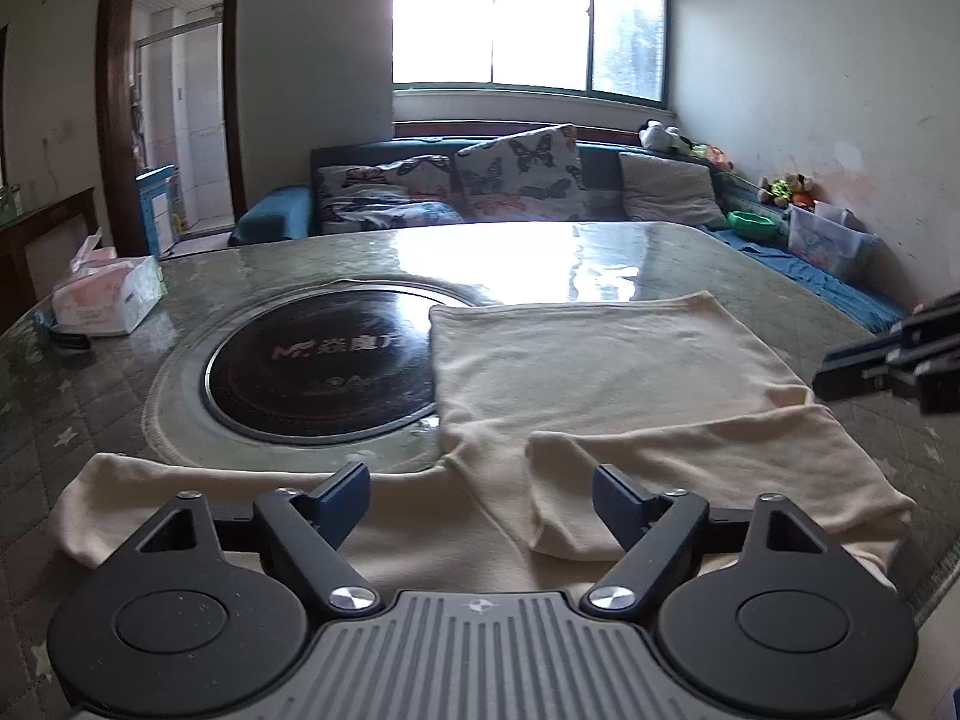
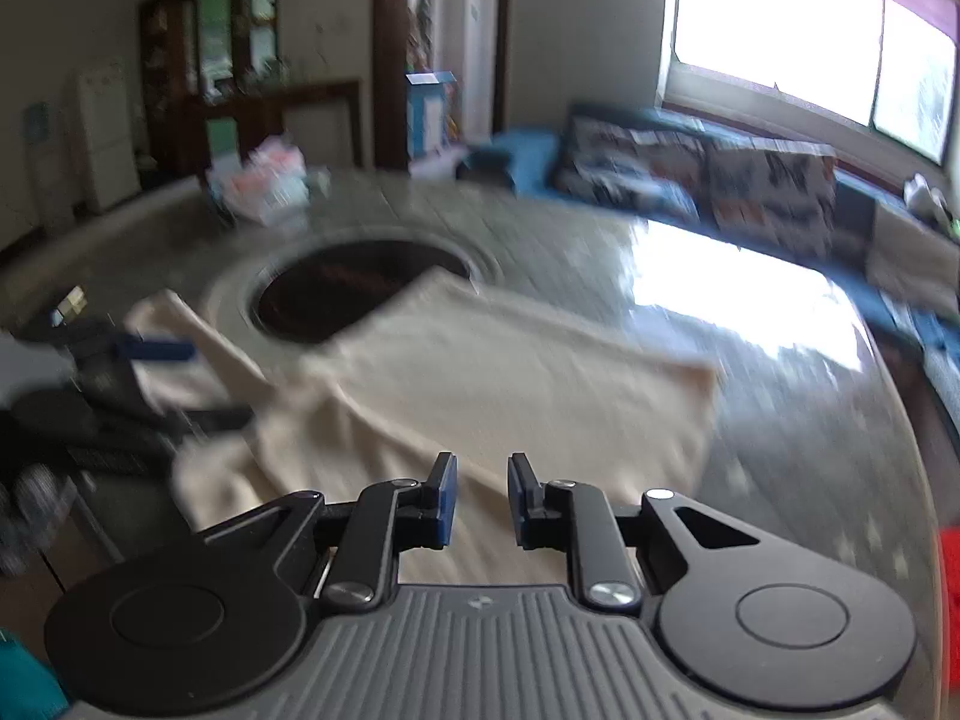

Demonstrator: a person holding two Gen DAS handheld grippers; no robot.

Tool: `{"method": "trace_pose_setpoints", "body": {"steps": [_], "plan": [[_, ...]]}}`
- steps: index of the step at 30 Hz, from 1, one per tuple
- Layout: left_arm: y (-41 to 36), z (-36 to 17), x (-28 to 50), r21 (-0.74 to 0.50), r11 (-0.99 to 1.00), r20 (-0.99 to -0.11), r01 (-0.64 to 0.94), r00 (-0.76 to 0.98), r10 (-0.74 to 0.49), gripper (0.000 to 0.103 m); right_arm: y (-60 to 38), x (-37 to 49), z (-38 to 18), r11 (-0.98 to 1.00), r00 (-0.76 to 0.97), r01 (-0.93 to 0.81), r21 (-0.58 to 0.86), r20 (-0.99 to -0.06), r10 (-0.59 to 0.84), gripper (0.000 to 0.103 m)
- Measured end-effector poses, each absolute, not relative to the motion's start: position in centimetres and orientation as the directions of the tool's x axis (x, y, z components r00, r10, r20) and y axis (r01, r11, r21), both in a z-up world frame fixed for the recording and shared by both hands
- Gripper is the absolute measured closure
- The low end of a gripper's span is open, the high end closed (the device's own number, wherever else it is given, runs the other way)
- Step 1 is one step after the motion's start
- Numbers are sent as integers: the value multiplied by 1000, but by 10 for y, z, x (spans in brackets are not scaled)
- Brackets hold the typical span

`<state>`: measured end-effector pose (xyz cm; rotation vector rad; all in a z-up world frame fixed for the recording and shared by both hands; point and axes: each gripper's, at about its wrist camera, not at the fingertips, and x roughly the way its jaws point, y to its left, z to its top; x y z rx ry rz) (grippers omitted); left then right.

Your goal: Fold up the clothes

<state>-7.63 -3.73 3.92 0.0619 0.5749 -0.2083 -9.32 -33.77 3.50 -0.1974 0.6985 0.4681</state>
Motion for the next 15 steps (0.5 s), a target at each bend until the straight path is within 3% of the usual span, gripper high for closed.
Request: {"method": "trace_pose_setpoints", "body": {"steps": [7, 15], "plan": [[-59, 34, -69, 22, 969, -550, 248, 812, -195, 53, -379, -98, -14, 917, 621, -398, 12, -733, 279, 85], [-73, 33, -64, 13, 952, -547, 306, 799, -250, 54, -380, -91, -2, 908, 659, -418, 8, -685, 310, 79]]}}
